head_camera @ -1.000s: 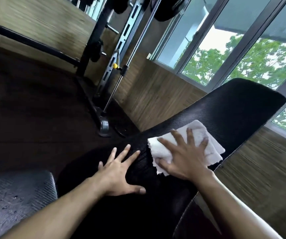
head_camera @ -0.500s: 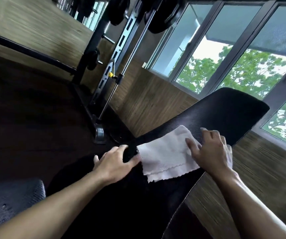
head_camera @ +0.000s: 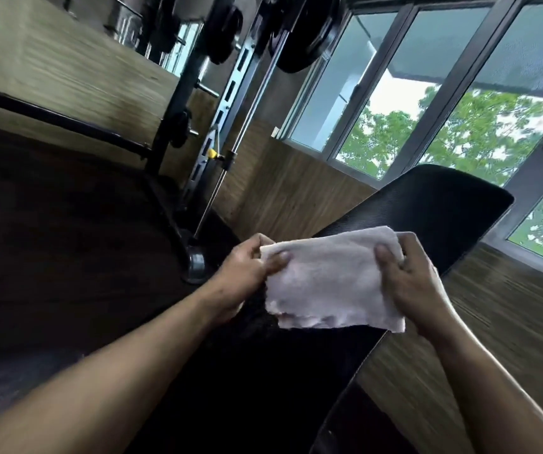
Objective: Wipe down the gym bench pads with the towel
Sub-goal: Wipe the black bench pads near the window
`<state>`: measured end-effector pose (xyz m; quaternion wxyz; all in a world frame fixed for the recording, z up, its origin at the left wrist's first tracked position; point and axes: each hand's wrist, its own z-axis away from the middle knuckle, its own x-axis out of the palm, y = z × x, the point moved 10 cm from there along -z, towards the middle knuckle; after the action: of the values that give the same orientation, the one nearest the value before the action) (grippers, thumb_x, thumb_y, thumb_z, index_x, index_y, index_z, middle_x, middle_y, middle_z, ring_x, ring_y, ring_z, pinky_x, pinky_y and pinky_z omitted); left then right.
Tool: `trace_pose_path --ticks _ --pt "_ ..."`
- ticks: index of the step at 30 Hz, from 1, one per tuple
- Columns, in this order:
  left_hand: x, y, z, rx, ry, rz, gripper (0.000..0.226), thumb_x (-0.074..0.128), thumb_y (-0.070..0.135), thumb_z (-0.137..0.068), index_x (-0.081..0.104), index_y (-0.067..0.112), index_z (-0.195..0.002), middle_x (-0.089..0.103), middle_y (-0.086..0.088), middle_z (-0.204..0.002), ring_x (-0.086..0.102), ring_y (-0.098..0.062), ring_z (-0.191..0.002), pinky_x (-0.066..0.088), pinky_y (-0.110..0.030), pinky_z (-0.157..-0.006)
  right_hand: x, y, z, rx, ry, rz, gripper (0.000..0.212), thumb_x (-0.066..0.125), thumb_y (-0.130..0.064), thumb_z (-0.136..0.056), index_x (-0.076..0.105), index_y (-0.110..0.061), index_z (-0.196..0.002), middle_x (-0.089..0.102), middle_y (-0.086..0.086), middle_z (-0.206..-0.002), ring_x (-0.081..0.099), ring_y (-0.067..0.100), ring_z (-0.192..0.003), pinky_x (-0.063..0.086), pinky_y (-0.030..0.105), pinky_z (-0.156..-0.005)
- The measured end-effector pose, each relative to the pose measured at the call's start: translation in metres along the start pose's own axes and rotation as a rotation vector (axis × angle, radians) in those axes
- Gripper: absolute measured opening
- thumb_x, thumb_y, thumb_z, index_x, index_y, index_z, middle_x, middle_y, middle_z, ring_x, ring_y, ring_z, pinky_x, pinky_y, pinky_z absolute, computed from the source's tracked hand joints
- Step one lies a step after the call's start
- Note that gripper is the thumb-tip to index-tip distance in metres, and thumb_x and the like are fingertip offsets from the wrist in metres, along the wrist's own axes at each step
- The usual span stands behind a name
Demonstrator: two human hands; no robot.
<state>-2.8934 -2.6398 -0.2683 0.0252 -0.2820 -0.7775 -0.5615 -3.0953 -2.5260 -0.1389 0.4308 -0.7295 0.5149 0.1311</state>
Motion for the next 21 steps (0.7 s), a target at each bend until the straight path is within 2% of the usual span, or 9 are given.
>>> trace_pose_path --ticks 2,5,8,11,13,14,17,19,21 --pt "0.002 0.012 -0.001 0.073 0.042 -0.080 0.020 0.074 0.026 -0.084 0.055 0.021 -0.081 0.057 0.003 -0.071 0.051 -0.011 -0.068 0.042 -0.031 -0.062 -0.005 -0.008 0.004 -0.036 0.055 -0.029 0.004 0.055 -0.037 -0.102 0.052 -0.035 -0.101 0.063 -0.008 -0.079 0.058 0.000 -0.065 0.044 0.029 -0.057" --pt "0.005 0.027 0.002 0.176 0.163 -0.170 0.020 0.069 0.030 -0.088 0.051 0.023 -0.083 0.052 0.008 -0.070 0.046 -0.009 -0.067 0.041 -0.033 -0.062 -0.014 -0.016 0.008 -0.043 0.142 -0.029 0.006 0.052 -0.034 -0.104 0.048 -0.032 -0.108 0.061 -0.007 -0.080 0.055 -0.002 -0.062 0.039 0.013 -0.051" --pt "0.005 0.037 0.005 0.174 0.200 -0.349 0.016 0.063 0.028 -0.095 0.051 0.017 -0.097 0.054 0.010 -0.076 0.048 -0.005 -0.068 0.043 -0.029 -0.065 -0.016 -0.013 0.010 -0.016 0.122 0.051 0.010 0.050 -0.036 -0.105 0.047 -0.026 -0.109 0.061 -0.002 -0.084 0.053 0.002 -0.070 0.035 0.014 -0.051" --pt "0.021 0.023 0.009 0.024 0.078 -0.112 0.026 0.061 0.031 -0.097 0.049 0.013 -0.111 0.058 0.003 -0.087 0.052 -0.001 -0.069 0.045 -0.017 -0.057 -0.020 -0.012 0.008 -0.012 0.100 0.059 0.017 0.048 -0.039 -0.105 0.048 -0.022 -0.107 0.059 -0.005 -0.086 0.052 0.004 -0.074 0.035 0.023 -0.056" --pt "0.034 0.003 0.016 -0.135 -0.034 0.109 0.046 0.072 0.036 -0.088 0.049 0.012 -0.119 0.067 -0.004 -0.100 0.065 -0.010 -0.082 0.055 -0.024 -0.065 -0.014 -0.005 0.005 0.004 0.067 0.038 0.024 0.046 -0.042 -0.105 0.050 -0.019 -0.104 0.059 -0.006 -0.088 0.055 0.006 -0.078 0.040 0.030 -0.062" --pt "0.039 -0.004 0.017 -0.161 -0.083 0.116 0.055 0.081 0.035 -0.081 0.051 0.010 -0.120 0.070 -0.009 -0.105 0.068 -0.017 -0.089 0.059 -0.032 -0.072 -0.010 -0.001 0.002 0.018 0.055 0.020 0.027 0.046 -0.044 -0.105 0.053 -0.018 -0.103 0.061 -0.005 -0.090 0.057 0.010 -0.082 0.043 0.034 -0.067" --pt "0.034 -0.002 0.016 -0.118 -0.057 0.020 0.062 0.089 0.026 -0.063 0.058 0.009 -0.113 0.070 -0.020 -0.109 0.070 -0.027 -0.093 0.058 -0.045 -0.080 -0.005 0.010 -0.004 0.082 0.059 -0.002 0.027 0.049 -0.044 -0.104 0.058 -0.019 -0.103 0.063 -0.005 -0.094 0.061 0.016 -0.090 0.047 0.037 -0.074" --pt "0.031 0.000 0.012 -0.099 -0.040 0.107 0.066 0.093 0.013 -0.058 0.057 0.006 -0.112 0.069 -0.016 -0.100 0.067 -0.023 -0.086 0.059 -0.042 -0.078 -0.012 0.015 -0.006 0.102 0.108 -0.005 0.028 0.051 -0.045 -0.103 0.059 -0.019 -0.109 0.062 -0.008 -0.096 0.060 0.015 -0.091 0.045 0.036 -0.075" --pt "0.031 -0.001 0.008 -0.084 -0.035 0.185 0.066 0.092 0.012 -0.057 0.058 0.009 -0.113 0.068 -0.010 -0.095 0.065 -0.020 -0.083 0.059 -0.038 -0.076 -0.023 0.012 -0.007 0.079 0.176 0.024 0.033 0.052 -0.049 -0.101 0.062 -0.019 -0.111 0.063 -0.003 -0.101 0.060 0.015 -0.093 0.043 0.034 -0.074"
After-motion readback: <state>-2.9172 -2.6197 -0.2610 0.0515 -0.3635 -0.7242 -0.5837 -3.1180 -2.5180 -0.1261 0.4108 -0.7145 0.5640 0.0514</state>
